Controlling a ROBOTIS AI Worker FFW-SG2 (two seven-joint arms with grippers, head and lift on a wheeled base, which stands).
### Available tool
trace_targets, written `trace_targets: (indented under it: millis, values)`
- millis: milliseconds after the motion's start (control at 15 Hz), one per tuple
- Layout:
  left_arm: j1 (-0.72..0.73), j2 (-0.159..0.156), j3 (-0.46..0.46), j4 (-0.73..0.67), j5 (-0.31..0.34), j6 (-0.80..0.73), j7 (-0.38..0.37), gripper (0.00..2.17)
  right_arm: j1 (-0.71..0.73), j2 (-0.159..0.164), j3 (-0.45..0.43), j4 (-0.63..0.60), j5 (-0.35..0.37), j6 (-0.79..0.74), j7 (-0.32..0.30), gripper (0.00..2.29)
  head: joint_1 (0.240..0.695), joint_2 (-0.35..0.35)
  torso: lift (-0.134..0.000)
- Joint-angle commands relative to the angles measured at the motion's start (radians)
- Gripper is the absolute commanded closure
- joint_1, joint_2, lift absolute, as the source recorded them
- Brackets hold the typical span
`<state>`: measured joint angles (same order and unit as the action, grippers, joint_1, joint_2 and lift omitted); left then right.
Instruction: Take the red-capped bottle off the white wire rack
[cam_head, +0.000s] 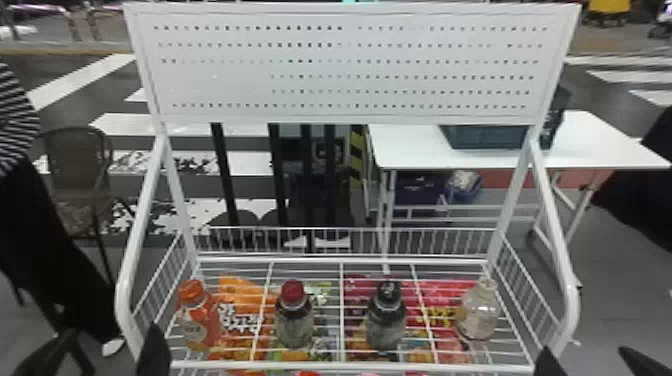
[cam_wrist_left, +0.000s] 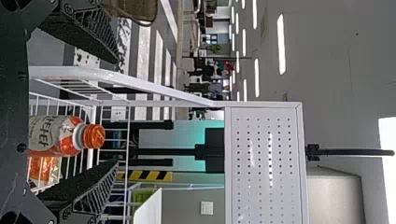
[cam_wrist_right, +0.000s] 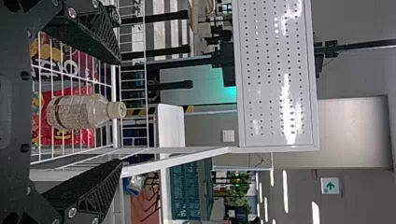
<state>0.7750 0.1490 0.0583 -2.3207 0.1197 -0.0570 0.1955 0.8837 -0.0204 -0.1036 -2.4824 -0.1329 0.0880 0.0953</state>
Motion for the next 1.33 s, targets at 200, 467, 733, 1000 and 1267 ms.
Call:
trace_targets:
  millis: [200,467,733,1000,1267]
  values:
    - [0.016,-0.006,0.078,0.001,0.086,0.001,-0.059,0.13,-0.008,-0.016,0.008,0.013,0.009,-0.015,0.008,0.14,0.499,0.0,0.0]
    - [0.018,-0.019,0.071,0.011,0.055,-0.002,-0.056,0.12,-0.011,-0.024,0.002,0.019,0.01,-0.009,0.008,0.13,0.499,0.0,0.0]
    - [0.015,-0.02,0.058,0.007,0.041,-0.002,-0.064,0.12,-0.011,-0.029,-0.001,0.016,0.013,-0.006,0.009,0.14,0.499,0.0,0.0]
    - [0.012,-0.02,0.055,0.011,0.037,-0.011,-0.064,0.12,-0.008,-0.027,0.002,0.01,0.022,-0.009,0.009,0.14,0.499,0.0,0.0]
    - [0.015,-0.02,0.041,0.011,0.037,-0.011,-0.065,0.12,0.005,-0.027,0.001,0.005,0.021,-0.015,0.009,0.14,0.499,0.0,0.0]
